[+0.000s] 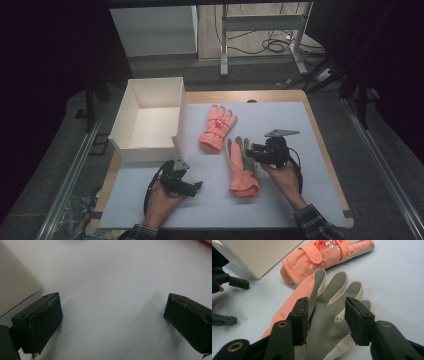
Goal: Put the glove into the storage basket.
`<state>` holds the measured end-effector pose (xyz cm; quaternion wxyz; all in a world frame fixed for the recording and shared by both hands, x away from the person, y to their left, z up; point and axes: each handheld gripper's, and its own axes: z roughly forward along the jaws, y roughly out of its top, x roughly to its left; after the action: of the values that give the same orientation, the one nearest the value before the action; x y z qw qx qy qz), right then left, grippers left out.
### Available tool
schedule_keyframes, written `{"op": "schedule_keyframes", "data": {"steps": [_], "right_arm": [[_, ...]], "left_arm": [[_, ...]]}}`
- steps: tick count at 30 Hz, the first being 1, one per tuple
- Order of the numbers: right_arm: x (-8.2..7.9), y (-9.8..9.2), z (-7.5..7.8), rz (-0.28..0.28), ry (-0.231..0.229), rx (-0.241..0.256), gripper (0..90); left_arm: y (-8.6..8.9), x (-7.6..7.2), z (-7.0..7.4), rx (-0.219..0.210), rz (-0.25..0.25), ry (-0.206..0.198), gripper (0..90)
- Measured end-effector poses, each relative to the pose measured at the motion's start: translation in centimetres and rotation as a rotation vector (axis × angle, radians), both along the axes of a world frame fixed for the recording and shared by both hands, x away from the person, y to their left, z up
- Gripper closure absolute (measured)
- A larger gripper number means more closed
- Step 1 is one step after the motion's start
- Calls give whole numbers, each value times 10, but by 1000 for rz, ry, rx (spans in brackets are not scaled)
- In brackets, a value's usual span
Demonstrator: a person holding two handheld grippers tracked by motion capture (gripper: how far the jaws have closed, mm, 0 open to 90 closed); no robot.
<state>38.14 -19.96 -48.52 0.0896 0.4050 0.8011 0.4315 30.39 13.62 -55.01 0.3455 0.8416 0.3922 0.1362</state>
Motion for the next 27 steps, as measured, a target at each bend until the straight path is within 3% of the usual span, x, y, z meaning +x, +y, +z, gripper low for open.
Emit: {"op": "schedule_keyframes", "data": {"steps": [13, 22, 27], "right_arm": [[28, 22, 18, 41, -48, -50, 499], [53, 43, 21, 23, -69, -112, 463], [62, 49, 21, 16, -60, -114, 459]], "left_arm": [[0, 0, 0, -2, 1, 0, 17], [0, 0, 0, 2, -2, 1, 17], [0, 0, 0, 5, -3, 1, 17]]}}
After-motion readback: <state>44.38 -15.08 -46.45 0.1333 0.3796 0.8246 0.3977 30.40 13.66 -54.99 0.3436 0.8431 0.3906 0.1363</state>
